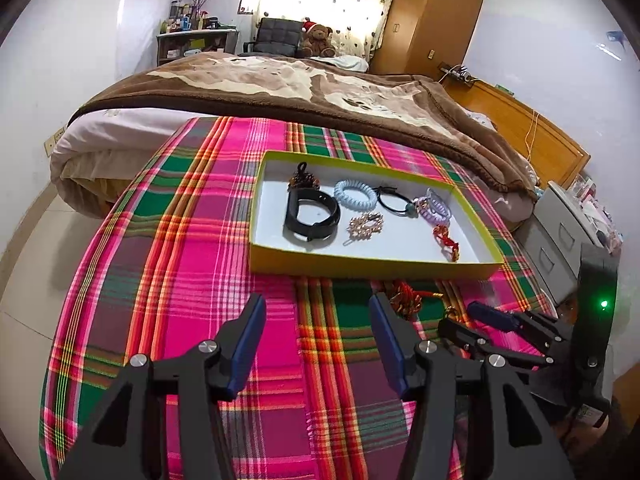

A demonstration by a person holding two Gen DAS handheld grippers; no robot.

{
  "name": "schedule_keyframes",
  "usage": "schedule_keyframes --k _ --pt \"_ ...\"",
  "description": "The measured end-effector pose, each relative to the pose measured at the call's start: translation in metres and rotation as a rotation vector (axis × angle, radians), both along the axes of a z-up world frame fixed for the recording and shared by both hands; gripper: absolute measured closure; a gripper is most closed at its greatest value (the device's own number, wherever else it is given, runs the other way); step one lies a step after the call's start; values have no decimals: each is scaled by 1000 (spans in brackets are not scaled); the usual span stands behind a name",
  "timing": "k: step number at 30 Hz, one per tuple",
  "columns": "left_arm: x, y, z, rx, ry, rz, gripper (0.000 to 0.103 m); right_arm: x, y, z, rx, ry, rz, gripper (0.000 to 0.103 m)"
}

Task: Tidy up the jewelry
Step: 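Lift both tools out of the tray toward the gold ring and red bow clip, then grasp the gold ring with the right tool while the left tool grasps the red bow hair clip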

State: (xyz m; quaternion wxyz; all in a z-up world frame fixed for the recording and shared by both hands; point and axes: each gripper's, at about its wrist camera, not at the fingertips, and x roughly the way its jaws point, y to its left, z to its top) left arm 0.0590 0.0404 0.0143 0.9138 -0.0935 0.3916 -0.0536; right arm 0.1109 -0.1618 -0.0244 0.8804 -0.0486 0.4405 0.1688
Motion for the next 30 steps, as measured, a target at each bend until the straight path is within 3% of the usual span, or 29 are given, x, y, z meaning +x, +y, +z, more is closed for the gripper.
schedule_keyframes --k 11,17,21,30 --pt "-1 0 -8 -12 22 -6 47 2 5 -2 -16 -11 -4 56" --pt "1 -3 -11 -9 34 -4 47 1 5 -1 -19 -16 -7 66" --pt "2 -5 -12 -3 41 -3 47 1 3 -1 -25 -20 -20 80" --pt "4 -11 -12 12 51 -11 47 -1 -4 2 17 -19 -22 80"
